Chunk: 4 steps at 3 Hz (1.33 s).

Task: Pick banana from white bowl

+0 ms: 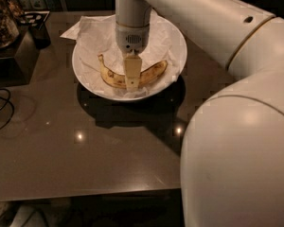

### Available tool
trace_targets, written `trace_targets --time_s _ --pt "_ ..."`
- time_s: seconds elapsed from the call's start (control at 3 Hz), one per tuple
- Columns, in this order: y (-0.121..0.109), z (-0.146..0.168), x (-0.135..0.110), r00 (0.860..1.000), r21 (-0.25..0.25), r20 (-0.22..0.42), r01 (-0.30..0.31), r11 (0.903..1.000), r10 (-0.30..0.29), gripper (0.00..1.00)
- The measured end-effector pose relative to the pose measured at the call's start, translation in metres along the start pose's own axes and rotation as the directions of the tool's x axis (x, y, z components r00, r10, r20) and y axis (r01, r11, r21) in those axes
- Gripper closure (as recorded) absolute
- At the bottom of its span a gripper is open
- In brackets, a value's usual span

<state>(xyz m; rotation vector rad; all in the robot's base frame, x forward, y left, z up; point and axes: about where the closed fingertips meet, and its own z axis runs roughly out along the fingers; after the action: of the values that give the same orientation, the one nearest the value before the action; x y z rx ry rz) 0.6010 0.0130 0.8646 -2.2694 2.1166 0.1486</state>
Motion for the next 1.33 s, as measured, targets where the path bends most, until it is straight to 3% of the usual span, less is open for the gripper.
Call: trace_targets --time_s 0.33,0.67,1.0,1.33 --pt "-0.0012 0.0078 0.002 1.0 -0.013 -0.008 -0.004 0.9999 0.003 0.38" --pt "-0.0019 0.0129 0.0044 1.0 -0.022 -0.014 -0.009 0.9997 0.009 0.49" --pt "-0.0019 0.0162 0.0074 1.0 -0.028 -0.015 -0.016 0.9995 0.015 0.51" --pt "-0.0019 0.0163 0.0075 1.0 -0.028 -0.015 -0.016 0.9995 0.015 0.69"
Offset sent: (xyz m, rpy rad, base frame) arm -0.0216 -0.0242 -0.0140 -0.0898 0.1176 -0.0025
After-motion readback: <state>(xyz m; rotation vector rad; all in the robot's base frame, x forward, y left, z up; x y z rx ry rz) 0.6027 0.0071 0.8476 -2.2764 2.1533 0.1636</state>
